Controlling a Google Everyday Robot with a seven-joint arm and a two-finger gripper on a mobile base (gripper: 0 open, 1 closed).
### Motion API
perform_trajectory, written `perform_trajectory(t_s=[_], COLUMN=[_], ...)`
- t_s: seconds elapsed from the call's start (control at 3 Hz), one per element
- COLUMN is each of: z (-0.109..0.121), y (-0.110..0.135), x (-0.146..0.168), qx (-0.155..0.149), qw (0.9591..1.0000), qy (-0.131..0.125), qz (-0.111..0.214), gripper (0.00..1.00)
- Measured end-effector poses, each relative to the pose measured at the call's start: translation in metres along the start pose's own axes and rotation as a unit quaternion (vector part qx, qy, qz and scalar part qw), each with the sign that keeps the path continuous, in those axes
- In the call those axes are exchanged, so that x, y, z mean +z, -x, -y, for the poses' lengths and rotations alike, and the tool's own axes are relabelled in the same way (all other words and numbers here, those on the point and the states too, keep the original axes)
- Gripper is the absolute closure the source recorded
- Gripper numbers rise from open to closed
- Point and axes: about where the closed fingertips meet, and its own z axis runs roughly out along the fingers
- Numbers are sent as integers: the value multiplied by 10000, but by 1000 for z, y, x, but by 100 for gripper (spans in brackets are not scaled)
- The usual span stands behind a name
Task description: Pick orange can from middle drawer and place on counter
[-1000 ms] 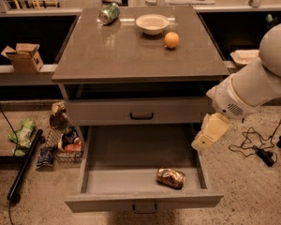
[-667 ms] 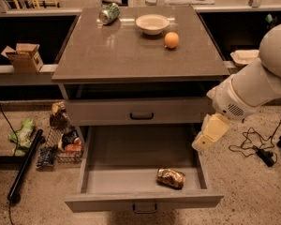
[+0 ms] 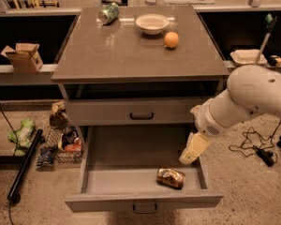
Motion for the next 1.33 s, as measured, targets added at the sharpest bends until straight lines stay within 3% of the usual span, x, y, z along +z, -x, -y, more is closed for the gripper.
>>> perform_trajectory(t_s=[0.33,0.67,1.0,1.33], z=[-1,-3,-4,4], y=[-9,-21,-21,-41], x=[59,122,124,158], qx=[-25,213,200,294], qw=[9994,9947,9951,9961], qy=[191,519,517,592], qz=[291,864,823,586], gripper=[0,0,0,0])
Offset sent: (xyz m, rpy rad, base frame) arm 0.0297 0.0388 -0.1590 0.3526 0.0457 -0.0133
